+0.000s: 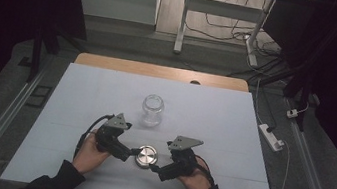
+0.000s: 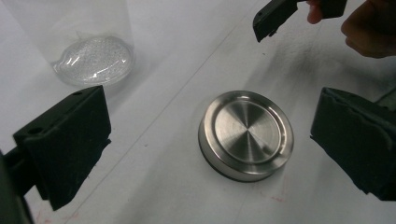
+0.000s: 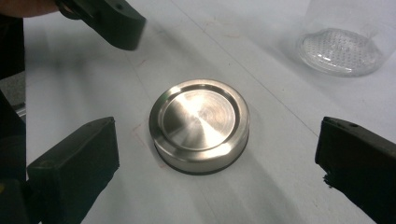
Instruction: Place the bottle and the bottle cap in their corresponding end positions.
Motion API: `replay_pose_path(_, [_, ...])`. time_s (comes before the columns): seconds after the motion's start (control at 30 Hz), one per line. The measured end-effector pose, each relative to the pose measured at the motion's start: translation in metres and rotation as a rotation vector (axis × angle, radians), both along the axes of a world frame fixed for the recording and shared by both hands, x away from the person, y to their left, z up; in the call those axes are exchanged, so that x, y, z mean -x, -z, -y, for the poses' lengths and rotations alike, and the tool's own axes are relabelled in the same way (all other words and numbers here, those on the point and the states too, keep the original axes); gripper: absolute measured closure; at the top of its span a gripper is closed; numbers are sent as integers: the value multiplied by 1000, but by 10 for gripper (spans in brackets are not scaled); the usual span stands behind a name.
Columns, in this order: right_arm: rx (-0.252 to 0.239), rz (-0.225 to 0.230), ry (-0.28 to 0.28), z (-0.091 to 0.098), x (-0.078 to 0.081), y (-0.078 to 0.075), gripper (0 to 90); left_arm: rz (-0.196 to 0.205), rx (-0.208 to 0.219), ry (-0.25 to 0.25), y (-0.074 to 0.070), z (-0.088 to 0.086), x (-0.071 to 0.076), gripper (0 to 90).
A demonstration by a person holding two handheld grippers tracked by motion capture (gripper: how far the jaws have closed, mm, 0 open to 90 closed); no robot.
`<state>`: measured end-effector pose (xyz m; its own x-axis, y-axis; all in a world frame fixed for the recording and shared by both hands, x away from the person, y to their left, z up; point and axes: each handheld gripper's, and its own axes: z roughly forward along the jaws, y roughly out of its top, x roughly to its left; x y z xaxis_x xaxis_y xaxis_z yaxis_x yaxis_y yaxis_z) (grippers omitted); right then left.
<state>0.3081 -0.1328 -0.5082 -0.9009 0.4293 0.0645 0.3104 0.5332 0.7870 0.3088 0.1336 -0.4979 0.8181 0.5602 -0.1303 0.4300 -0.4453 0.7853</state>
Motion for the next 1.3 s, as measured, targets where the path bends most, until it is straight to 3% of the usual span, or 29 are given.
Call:
replay_pose_path(0.23, [13,0,-19,1,3,0,0,5,-4,-1,2,-8,14,0])
replay_pose_path(0.43, [9,2,-12,4,3,-1,0,4,13,-13,1,-15,23,0])
replay_pose_path(0.8, [5,0,11,16,6,-6,0,15,6,-32,-1,-28,40,0])
replay_pose_path(1.3, [15,15,70,45,13,-13,0,14,6,-110,2,-59,67,0])
